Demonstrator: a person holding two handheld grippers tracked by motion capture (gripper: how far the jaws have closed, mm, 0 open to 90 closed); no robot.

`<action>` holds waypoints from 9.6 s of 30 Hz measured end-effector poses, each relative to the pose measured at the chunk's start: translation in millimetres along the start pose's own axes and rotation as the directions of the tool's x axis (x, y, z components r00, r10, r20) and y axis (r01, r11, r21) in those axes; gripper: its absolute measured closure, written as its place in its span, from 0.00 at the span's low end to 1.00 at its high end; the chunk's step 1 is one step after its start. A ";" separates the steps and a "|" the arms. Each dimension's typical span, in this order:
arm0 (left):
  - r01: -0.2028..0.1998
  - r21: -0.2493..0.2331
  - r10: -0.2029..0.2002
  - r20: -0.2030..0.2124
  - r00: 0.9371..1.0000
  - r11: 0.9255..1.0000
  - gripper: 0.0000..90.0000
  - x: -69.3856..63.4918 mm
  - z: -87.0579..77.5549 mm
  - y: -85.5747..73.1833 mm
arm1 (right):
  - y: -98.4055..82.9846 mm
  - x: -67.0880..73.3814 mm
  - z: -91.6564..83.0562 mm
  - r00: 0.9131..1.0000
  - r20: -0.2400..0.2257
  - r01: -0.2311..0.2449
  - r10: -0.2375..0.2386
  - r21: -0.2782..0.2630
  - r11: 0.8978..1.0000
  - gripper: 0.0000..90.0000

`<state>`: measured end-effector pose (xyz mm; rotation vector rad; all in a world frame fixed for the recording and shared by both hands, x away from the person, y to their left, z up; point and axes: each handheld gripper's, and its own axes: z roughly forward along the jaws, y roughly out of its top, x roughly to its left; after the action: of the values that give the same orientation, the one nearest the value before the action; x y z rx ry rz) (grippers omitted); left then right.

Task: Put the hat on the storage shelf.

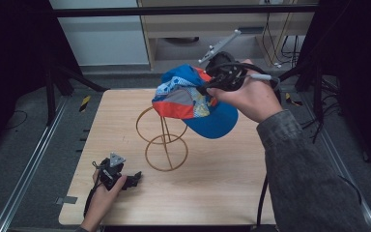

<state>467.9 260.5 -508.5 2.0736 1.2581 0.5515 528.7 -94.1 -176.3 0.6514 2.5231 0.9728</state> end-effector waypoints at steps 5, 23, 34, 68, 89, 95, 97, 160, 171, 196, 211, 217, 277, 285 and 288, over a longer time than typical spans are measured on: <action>0.000 0.000 0.000 -0.001 1.000 1.000 0.00 0.0 0.0 0.0 | 12.8 5.8 11.2 1.000 -0.013 0.020 -0.020 -0.001 1.000 0.99; 0.003 -0.003 -0.003 -0.002 1.000 1.000 0.00 -0.2 0.2 0.0 | 48.3 24.2 54.0 0.996 -0.057 0.068 -0.067 0.016 0.998 0.99; 0.008 -0.005 -0.008 -0.002 1.000 1.000 0.00 -1.2 0.3 -0.1 | 56.2 30.4 71.0 0.995 -0.063 0.081 -0.078 0.041 0.996 0.99; 0.004 -0.003 -0.004 0.000 1.000 1.000 0.00 -1.9 0.1 -0.1 | 63.8 43.6 90.4 0.991 -0.089 0.106 -0.100 0.071 0.992 0.99; 0.004 -0.005 -0.004 0.004 1.000 1.000 0.00 -3.6 0.3 -0.2 | 66.3 52.2 113.1 0.988 -0.084 0.140 -0.128 0.150 0.979 0.99; 0.002 -0.006 -0.002 0.003 1.000 1.000 0.00 -4.2 0.3 -0.2 | 64.2 52.1 114.5 0.988 -0.093 0.138 -0.125 0.156 0.978 0.99; 0.002 -0.006 -0.002 0.004 1.000 1.000 0.00 -4.3 0.3 -0.2 | 62.8 51.2 113.8 0.988 -0.092 0.135 -0.122 0.154 0.979 0.99; -0.005 -0.004 0.005 0.010 1.000 1.000 0.00 -5.3 0.0 -0.4 | 40.2 49.1 109.8 0.991 -0.088 0.112 -0.100 0.157 0.981 0.81; -0.005 -0.003 0.005 0.011 1.000 1.000 0.00 -5.3 -0.1 -0.3 | 37.7 47.7 112.0 0.994 -0.073 0.088 -0.077 0.166 0.982 0.61; -0.004 -0.005 0.004 0.009 1.000 1.000 0.00 -5.5 0.0 -0.4 | 28.0 46.4 104.4 0.996 -0.076 0.064 -0.052 0.154 0.986 0.42; -0.005 -0.004 0.005 0.011 1.000 1.000 0.00 -5.5 -0.1 -0.5 | 19.3 46.7 89.8 0.996 -0.077 0.050 -0.042 0.111 0.993 0.38; -0.004 -0.004 0.005 0.010 1.000 1.000 0.00 -5.5 -0.1 -0.5 | 12.6 45.5 83.4 0.997 -0.065 0.048 -0.042 0.080 0.996 0.33; -0.007 -0.003 0.007 0.011 1.000 1.000 0.00 -5.8 -0.6 -1.1 | -203.4 8.9 63.4 0.955 0.169 -0.225 0.245 -0.126 0.966 0.14; -0.006 -0.004 0.006 0.011 1.000 1.000 0.00 -5.9 -0.6 -1.2 | -224.8 8.5 61.8 0.948 0.169 -0.249 0.269 -0.130 0.960 0.12; -0.005 -0.004 0.005 0.011 1.000 1.000 0.00 -6.0 -0.5 -1.2 | -229.8 8.6 62.2 0.945 0.169 -0.259 0.278 -0.129 0.957 0.12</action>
<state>464.1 255.8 -509.0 2.0746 1.2448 0.5431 485.2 -207.4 -381.3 1.0244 2.2422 1.0720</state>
